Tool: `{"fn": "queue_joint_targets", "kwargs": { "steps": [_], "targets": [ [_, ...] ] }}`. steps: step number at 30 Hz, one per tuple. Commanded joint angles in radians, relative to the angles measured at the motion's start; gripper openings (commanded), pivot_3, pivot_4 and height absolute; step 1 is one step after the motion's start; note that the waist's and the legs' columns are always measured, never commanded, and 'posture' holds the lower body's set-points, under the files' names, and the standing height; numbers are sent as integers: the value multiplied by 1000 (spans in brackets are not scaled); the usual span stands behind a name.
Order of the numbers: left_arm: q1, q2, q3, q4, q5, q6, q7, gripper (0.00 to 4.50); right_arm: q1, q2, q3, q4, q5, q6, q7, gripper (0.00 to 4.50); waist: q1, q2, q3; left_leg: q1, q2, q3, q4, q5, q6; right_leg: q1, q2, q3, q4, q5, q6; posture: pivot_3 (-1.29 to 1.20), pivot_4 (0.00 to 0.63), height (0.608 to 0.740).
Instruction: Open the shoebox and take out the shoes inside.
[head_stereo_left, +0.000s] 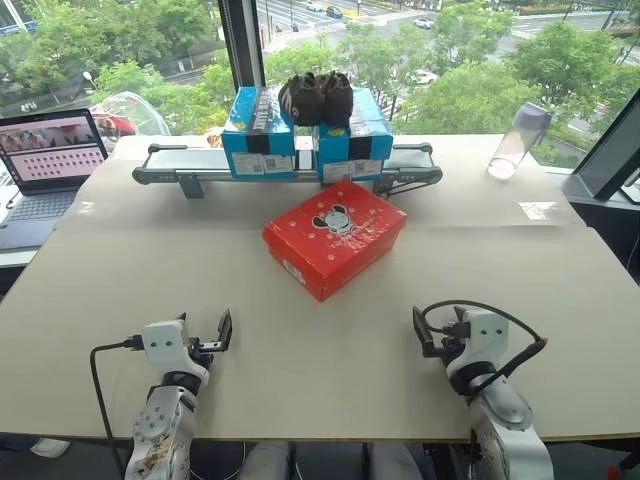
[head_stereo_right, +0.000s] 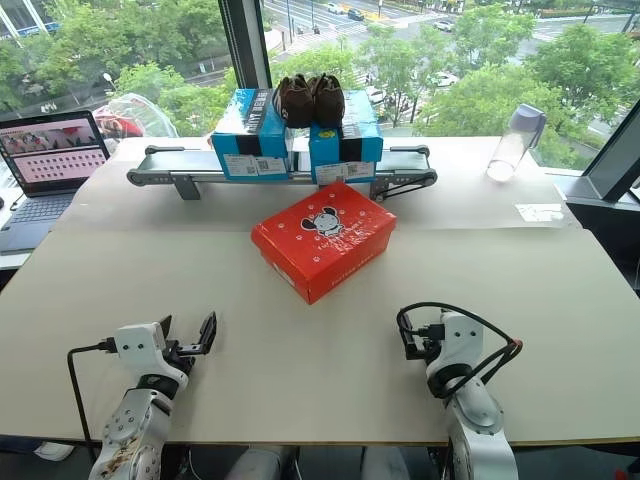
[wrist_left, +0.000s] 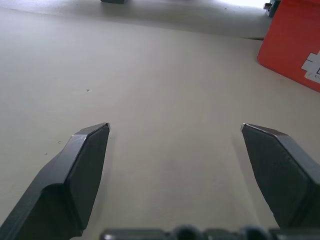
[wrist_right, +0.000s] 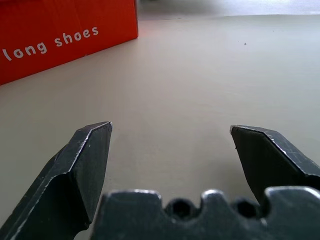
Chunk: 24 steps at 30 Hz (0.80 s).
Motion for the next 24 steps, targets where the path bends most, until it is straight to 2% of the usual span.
{"fn": "queue_joint_targets", "kwargs": {
  "steps": [1, 3, 5, 7, 10, 13, 14, 15, 18, 20, 24],
  "targets": [
    [25, -14, -25, 14, 10, 11, 11, 4500, 3, 0, 8, -4, 2, -5, -3, 4481, 0, 0, 0, 0, 0, 0, 0, 0, 0, 0, 0, 0, 0, 0, 0, 0, 150, 740],
    [22, -7, -26, 16, 16, -8, 5, 4500, -12, -12, 17, 10, 4, -6, 19, 4481, 0, 0, 0, 0, 0, 0, 0, 0, 0, 0, 0, 0, 0, 0, 0, 0, 150, 740],
    [16, 37, -35, 20, 72, -23, 2, 4500, -32, -26, 18, 27, -6, -11, 26, 4481, -1, 0, 0, 0, 0, 0, 0, 0, 0, 0, 0, 0, 0, 0, 0, 0, 150, 740],
    [-20, 92, 10, 40, 65, -33, -17, 4500, -65, -47, 5, 29, 13, 1, 43, 4481, -1, 0, 0, 0, 1, 0, 0, 0, 0, 0, 1, 0, 0, 0, 0, 0, 150, 740],
    [-98, 223, 74, 87, -53, -44, -199, 4500, -136, -140, -62, 53, 82, 30, 134, 4481, -1, 0, 2, -1, 2, 1, 0, 0, 0, -1, 1, -1, 0, 0, 0, 0, 150, 740],
    [-167, 350, 115, 128, -150, -35, -354, 4500, -194, -231, -107, 90, 166, 75, 228, 4481, -1, 0, 2, -6, 3, 1, 1, 0, 1, -9, 3, -2, 1, 0, -1, 0, 150, 740],
    [-192, 386, 127, 137, -177, -17, -392, 4500, -211, -261, -111, 97, 183, 89, 262, 4481, 0, -1, 3, -7, 2, 1, 1, 4, 7, -10, 3, -2, 1, 0, -1, 0, 150, 740],
    [-224, 437, 132, 141, -198, 8, -439, 4500, -233, -296, -113, 106, 195, 107, 296, 4481, 0, -1, 3, -8, 2, 1, 0, 5, 7, -10, 3, -1, 0, 4, 4, 0, 150, 740],
    [-289, 547, 136, 140, -257, 82, -543, 4500, -278, -361, -97, 109, 218, 154, 357, 4481, -1, -1, 4, -10, 1, 1, -1, 4, 7, -13, 5, -2, 0, 3, 3, 0, 150, 740],
    [-315, 584, 137, 134, -279, 114, -570, 4500, -288, -383, -80, 99, 224, 174, 382, 4481, -3, -1, 4, -9, 2, 2, -2, 3, 7, -12, 6, -2, 0, 3, 2, 0, 150, 740],
    [-425, 704, 146, 179, -309, 185, -661, 4500, -316, -450, 6, 54, 196, 240, 446, 4481, -6, -4, 10, -9, 3, 2, -3, 3, 7, -13, 8, -2, 0, 2, 2, 0, 150, 740]
  ]
}}
